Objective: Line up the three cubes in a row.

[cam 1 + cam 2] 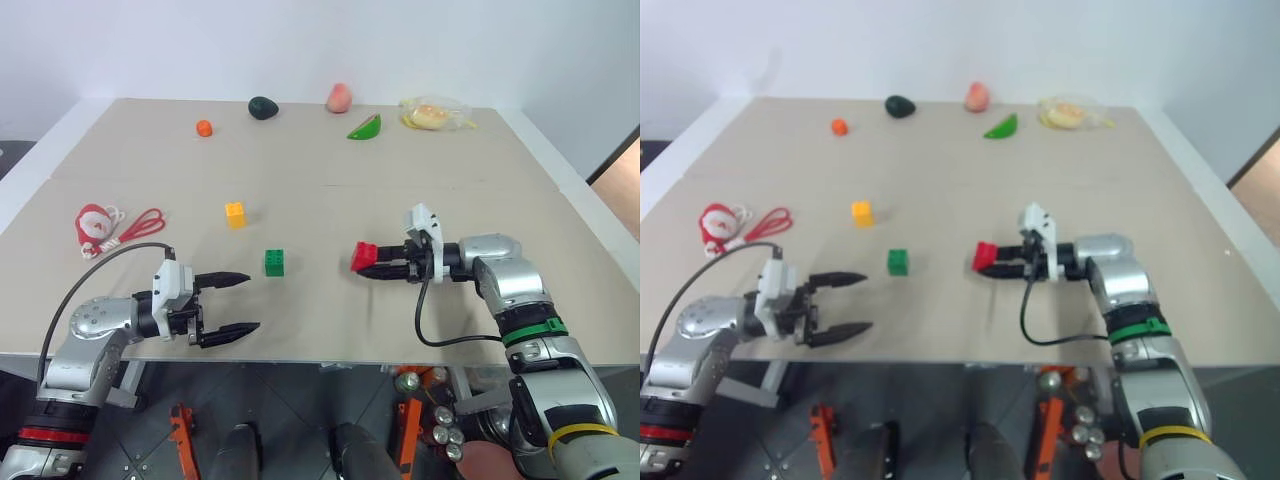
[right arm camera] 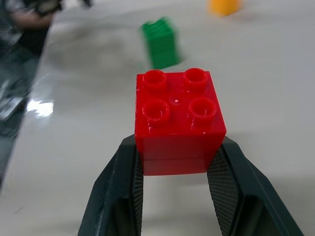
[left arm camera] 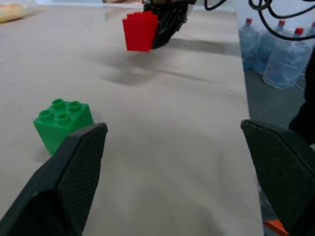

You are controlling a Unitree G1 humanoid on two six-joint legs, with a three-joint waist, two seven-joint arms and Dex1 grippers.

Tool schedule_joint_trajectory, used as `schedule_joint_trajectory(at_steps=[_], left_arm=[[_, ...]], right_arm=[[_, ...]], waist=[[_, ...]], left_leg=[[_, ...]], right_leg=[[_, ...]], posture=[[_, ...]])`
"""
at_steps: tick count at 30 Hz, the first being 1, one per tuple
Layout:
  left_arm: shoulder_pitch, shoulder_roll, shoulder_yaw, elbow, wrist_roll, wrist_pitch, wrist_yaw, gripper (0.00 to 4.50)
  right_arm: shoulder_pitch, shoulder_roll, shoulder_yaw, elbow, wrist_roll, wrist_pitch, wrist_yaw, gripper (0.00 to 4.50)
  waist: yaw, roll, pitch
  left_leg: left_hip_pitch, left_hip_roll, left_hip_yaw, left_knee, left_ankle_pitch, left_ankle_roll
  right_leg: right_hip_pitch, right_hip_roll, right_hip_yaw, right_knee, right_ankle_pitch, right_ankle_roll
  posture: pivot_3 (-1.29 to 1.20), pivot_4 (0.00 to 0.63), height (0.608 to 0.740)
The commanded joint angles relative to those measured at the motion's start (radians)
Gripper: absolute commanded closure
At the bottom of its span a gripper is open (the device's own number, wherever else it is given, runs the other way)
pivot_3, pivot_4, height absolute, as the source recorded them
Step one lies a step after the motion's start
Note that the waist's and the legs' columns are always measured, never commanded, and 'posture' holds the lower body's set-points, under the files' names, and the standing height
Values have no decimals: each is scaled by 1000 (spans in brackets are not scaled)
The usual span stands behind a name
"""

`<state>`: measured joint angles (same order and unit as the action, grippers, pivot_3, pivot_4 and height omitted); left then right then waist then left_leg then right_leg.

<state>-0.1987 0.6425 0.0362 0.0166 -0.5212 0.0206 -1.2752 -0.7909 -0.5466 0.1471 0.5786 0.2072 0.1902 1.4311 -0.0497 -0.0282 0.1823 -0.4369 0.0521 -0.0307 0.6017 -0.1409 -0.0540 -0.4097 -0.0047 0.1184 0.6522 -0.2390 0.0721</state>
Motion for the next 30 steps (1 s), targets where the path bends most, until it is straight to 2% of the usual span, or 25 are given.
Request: schedule_joint_trajectory(at_steps=[1, 10, 24, 30], left_arm=[[28, 20, 44, -68, -17, -19, -9, 0], [93, 56, 76, -162, -26, 10, 10, 0], [112, 27, 56, -186, -15, 8, 46, 0], [106, 26, 41, -188, -16, 14, 46, 0]], right_arm=[[-46, 9, 23, 48, -34, -82, 33, 3259], [-8, 20, 44, 24, -43, -146, 70, 3259], [111, 17, 37, -90, -84, -193, -79, 3259], [135, 9, 37, -123, -72, -169, -81, 3259]], waist=[[0, 0, 0], [0, 0, 0], [1, 0, 0], [1, 0, 0]], left_leg=[[0, 0, 0, 0, 0, 0], [0, 0, 0, -1, 0, 0], [0, 0, 0, 0, 0, 0], [0, 0, 0, 0, 0, 0]], right_leg=[[0, 0, 0, 0, 0, 0], [0, 0, -1, 0, -1, -1], [-1, 0, -1, 0, -1, -1], [0, 0, -1, 0, -1, -1]], posture=[[0, 150, 740], [0, 150, 740], [0, 150, 740], [0, 150, 740]])
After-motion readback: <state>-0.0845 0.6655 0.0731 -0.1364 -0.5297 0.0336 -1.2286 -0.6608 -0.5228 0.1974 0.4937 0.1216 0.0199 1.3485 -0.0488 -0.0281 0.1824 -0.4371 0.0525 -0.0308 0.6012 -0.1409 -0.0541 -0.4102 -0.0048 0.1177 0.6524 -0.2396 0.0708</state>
